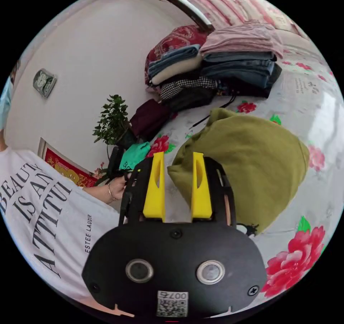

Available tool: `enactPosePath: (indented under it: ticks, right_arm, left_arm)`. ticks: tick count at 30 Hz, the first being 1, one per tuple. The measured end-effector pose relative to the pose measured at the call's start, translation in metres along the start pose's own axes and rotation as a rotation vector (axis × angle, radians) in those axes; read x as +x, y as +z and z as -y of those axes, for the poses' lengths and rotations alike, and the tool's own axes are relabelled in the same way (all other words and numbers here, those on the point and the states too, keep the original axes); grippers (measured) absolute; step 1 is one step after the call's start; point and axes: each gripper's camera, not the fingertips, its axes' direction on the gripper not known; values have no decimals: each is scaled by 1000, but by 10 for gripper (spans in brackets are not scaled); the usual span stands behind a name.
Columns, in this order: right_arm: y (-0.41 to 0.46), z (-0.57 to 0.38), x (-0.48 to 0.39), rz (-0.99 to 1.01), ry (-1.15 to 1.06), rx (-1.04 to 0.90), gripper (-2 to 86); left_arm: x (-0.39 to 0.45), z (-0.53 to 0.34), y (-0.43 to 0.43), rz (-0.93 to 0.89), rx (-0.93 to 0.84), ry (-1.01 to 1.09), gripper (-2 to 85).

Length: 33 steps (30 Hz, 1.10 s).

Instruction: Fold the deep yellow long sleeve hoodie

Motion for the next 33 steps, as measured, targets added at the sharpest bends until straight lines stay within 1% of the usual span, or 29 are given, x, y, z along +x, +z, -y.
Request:
enactPosePath:
  ticks: [1,2,3,5,6,8,10,12,14,15,16,17,19,22,24,26,27,28,29,30,32,33]
  right_arm:
    - [-33,-18,26,-56,77,65,123]
    - [-60,-41,58,-112,185,96,129]
    - [-71,-53,75,-133,238,101,131]
    - [-102,-114,140,-152,471,137,140]
    - [-107,-129,155,-141,524,156,142]
    - [-112,-179,202,-64,670,219,145]
    - [-100,-200,232,3,723,233,143]
    - [-84,-210,260,88,745,239,137]
    - [-61,-225,301,322,822,282,123]
    - [-60,-229,307,351,843,292,120]
    - [-63,-230,308,328,843,297,111]
    - [-70,-220,298,265,808,259,104]
    - [-86,-201,282,228,751,219,93]
    - [-124,-162,260,283,672,245,83]
    - [-149,-119,241,277,574,241,81]
    - [-185,-45,207,281,413,270,80]
    - [-194,-24,198,285,374,279,80]
    - [-210,19,178,288,298,301,81]
    - [-225,65,158,286,219,326,82]
    - [-232,88,150,285,182,338,83]
    - [-248,177,128,288,97,381,88]
    - [-249,198,126,291,85,390,90]
  left_arm:
    - [0,9,1,-23,-5,13,173]
    - [0,26,6,-66,-35,32,207]
    - [1,42,13,-91,-64,57,229]
    - [3,61,25,-105,-109,98,247]
    - [5,72,36,-127,-156,123,250]
    - [7,86,55,-155,-221,152,250]
    - [7,96,76,-171,-284,162,235]
    - [-1,109,91,-202,-300,114,182]
    - [-9,115,101,-269,-338,72,146]
    - [-6,118,98,-284,-327,85,129]
    - [-2,118,96,-280,-322,97,120]
    - [10,120,90,-251,-320,136,113]
    - [32,124,78,-218,-306,201,106]
    - [62,139,47,-280,-215,235,102]
    - [97,163,16,-255,-109,317,101]
    - [122,194,-12,-253,-24,389,102]
    - [140,219,-33,-237,35,452,102]
    - [150,232,-44,-221,62,479,103]
    - [167,261,-62,-188,109,525,104]
    - [182,291,-78,-156,156,569,106]
    - [196,336,-94,-102,215,596,109]
    - [197,367,-98,-77,230,566,113]
